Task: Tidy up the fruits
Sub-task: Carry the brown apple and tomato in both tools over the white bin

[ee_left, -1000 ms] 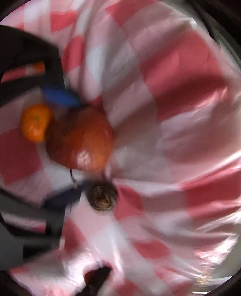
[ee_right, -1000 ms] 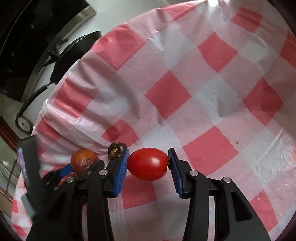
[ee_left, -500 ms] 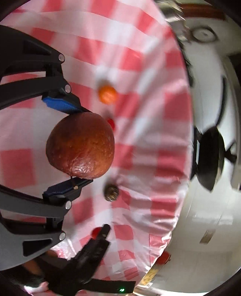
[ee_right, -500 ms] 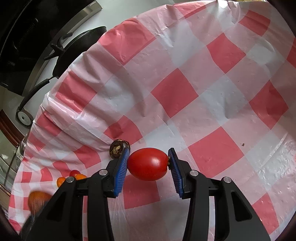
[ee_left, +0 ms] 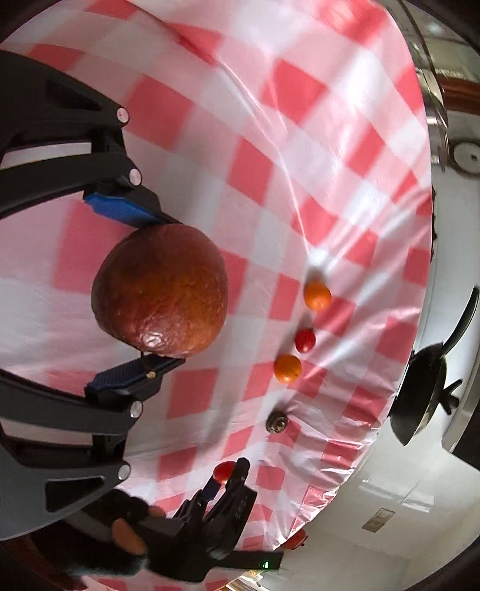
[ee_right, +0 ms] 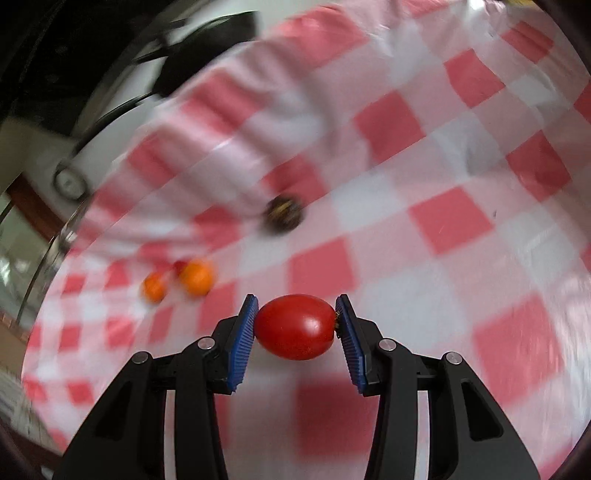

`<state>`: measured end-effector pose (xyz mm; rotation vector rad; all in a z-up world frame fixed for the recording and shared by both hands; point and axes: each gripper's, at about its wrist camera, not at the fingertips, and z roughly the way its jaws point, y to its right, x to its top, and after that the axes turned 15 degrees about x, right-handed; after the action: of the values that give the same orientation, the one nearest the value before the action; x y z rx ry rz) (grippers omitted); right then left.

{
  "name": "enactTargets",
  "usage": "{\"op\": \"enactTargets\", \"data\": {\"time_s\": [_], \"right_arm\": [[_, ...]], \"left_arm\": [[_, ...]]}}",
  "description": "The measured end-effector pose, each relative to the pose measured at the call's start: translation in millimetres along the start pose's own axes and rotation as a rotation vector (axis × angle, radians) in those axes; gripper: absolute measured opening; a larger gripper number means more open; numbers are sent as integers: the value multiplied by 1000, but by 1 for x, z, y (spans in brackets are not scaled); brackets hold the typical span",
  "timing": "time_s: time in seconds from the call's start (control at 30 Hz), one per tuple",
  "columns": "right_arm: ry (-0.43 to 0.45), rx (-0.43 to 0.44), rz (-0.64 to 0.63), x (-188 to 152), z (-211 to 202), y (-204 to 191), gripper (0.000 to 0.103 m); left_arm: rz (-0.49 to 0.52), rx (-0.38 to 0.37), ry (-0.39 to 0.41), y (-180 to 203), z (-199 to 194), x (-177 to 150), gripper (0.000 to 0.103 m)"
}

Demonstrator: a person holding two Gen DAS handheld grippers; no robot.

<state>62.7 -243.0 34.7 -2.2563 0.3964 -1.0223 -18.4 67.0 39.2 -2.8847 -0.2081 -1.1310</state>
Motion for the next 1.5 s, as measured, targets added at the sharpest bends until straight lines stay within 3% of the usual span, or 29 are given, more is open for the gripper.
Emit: {"op": "enactTargets", "data": {"time_s": [0.2,0.87,1.27,1.5], "right_arm": [[-59,102,-101,-57,-30,-64,44],[-272,255,-400,-207,-74,-192,44],[-511,433,-710,-329,-90,-280,44],[-705,536,-978,-425,-96,-311,44]], "left_arm": [[-35,11,13,-38,-38,-32,64],[-161,78,73,-180,-128,-135,64],[-239,194,96,-268,-180,-206,64],[-304,287,-2,-319,-180,-260,64]]}}
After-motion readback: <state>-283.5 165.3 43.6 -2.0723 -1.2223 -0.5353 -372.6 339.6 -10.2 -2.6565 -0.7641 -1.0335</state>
